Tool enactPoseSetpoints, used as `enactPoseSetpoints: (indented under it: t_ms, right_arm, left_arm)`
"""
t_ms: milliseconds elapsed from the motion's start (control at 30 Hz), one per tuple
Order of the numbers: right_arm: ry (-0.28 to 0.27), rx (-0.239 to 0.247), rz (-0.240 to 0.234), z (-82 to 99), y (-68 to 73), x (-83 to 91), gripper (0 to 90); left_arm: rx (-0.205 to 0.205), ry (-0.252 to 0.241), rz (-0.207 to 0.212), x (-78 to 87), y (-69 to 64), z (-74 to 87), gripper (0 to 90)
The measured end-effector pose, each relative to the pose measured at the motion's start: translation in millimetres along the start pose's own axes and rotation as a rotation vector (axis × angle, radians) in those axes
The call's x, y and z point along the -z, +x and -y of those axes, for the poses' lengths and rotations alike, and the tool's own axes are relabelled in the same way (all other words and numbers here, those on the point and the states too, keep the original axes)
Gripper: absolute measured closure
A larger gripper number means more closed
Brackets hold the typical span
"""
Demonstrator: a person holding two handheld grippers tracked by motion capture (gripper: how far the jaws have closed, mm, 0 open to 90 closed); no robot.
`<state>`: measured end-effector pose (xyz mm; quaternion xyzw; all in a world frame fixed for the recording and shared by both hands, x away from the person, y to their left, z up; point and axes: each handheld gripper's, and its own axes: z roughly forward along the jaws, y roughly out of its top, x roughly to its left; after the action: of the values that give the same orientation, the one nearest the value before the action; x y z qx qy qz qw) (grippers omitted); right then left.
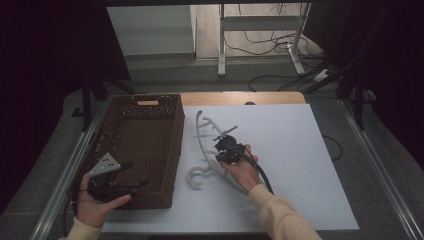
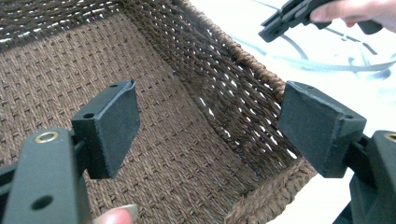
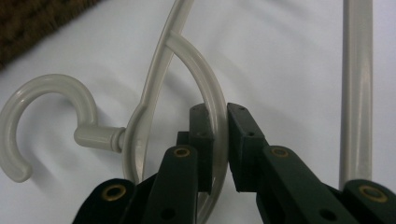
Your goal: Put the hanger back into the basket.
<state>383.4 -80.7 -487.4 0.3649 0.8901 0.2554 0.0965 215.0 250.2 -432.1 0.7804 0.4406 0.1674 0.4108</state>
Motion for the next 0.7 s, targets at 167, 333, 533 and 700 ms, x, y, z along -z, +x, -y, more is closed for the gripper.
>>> enactPoseSetpoints:
  t_ms: [167, 333, 533, 700]
  right_arm:
    - [-0.051, -0.049, -0.037, -3.0, -8.3, 17.7, 80.3]
    - [-0.118, -0.086, -0.079, -7.5, -14.3, 39.6, 80.3]
    - [-0.208, -0.165, -0.18, -6.4, -20.3, 64.5, 80.3]
    - [-0.242, -0.186, -0.194, -4.2, -21.6, 73.4, 80.3]
  left_arm:
    - [-0.003, -0.002, 0.001, 0.2, -1.1, -1.1, 20.6]
    - [0.002, -0.009, 0.007, -0.5, -1.7, -3.3, 20.7]
    - [-0.013, -0.015, 0.018, -2.9, -7.9, -8.4, 20.6]
    - [-0.023, -0.018, 0.03, -5.3, -12.5, -13.2, 20.6]
